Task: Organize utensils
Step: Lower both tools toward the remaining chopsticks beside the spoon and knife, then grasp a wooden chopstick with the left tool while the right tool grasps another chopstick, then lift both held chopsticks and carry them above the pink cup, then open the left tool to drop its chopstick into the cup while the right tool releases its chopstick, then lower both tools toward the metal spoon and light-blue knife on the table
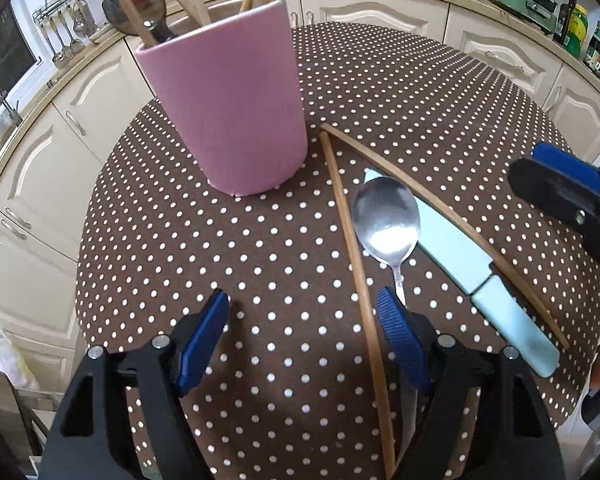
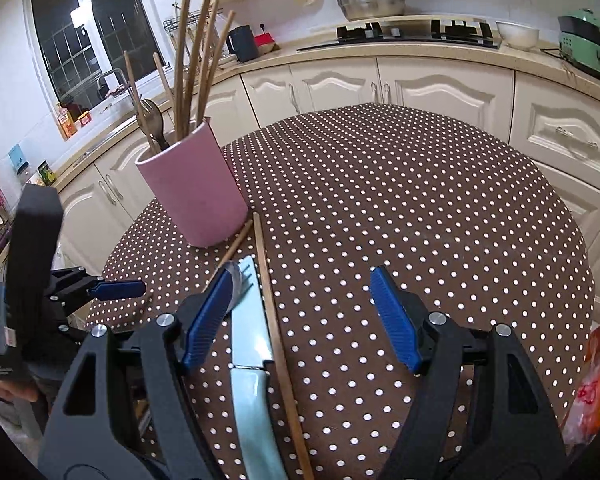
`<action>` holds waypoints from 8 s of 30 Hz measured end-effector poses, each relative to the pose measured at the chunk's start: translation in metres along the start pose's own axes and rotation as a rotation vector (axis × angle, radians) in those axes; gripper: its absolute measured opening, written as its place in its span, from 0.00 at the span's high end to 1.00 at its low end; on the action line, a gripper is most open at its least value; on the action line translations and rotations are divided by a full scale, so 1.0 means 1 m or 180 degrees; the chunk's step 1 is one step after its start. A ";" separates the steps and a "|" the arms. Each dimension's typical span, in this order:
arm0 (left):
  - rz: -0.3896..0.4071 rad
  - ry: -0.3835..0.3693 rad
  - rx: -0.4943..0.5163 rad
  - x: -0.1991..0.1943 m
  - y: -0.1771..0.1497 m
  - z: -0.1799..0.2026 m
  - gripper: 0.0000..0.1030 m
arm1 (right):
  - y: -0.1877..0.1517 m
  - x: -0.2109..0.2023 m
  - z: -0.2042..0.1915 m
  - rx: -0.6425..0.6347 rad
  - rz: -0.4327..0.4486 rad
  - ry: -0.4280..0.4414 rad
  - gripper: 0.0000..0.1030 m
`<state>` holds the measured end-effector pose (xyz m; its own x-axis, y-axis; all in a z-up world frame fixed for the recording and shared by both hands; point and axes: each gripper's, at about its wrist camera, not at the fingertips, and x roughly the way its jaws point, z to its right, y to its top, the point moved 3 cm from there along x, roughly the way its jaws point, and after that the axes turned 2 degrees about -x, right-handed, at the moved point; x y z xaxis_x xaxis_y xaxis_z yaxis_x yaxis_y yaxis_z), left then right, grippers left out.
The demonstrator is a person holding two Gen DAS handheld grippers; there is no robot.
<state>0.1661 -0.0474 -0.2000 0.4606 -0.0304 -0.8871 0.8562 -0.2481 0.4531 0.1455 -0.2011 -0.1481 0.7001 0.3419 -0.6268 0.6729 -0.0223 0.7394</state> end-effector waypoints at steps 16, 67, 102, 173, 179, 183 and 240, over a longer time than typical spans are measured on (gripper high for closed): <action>0.0094 -0.0433 -0.0273 0.006 0.010 -0.022 0.94 | 0.012 0.042 -0.010 -0.0400 -0.0665 -0.0025 0.31; 0.0333 -0.0548 -0.0675 -0.038 -0.029 -0.034 0.95 | 0.008 -0.009 -0.011 -0.0582 -0.0808 0.0237 0.94; 0.2396 -0.0565 -0.0406 -0.164 0.004 -0.006 0.95 | 0.065 -0.089 -0.053 -0.0233 0.0754 0.0939 0.94; 0.3192 -0.0502 -0.0939 -0.081 0.066 -0.092 0.88 | 0.146 -0.004 -0.102 -0.0353 0.2114 0.0626 0.93; 0.3090 -0.0453 -0.0924 -0.098 0.050 -0.088 0.59 | 0.138 -0.007 -0.104 -0.0405 0.2019 0.0548 0.93; 0.2925 -0.0101 -0.0933 -0.110 0.043 -0.091 0.51 | 0.130 -0.010 -0.105 -0.0431 0.1943 0.0502 0.93; 0.1861 0.0230 -0.0822 -0.139 -0.002 -0.054 0.28 | 0.056 -0.051 -0.049 0.0016 0.1160 0.0104 0.28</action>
<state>0.1136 0.0099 -0.0728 0.8753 -0.0225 -0.4831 0.4836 0.0309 0.8747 0.1361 -0.1742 -0.0626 0.8862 0.3404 -0.3143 0.3820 -0.1528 0.9114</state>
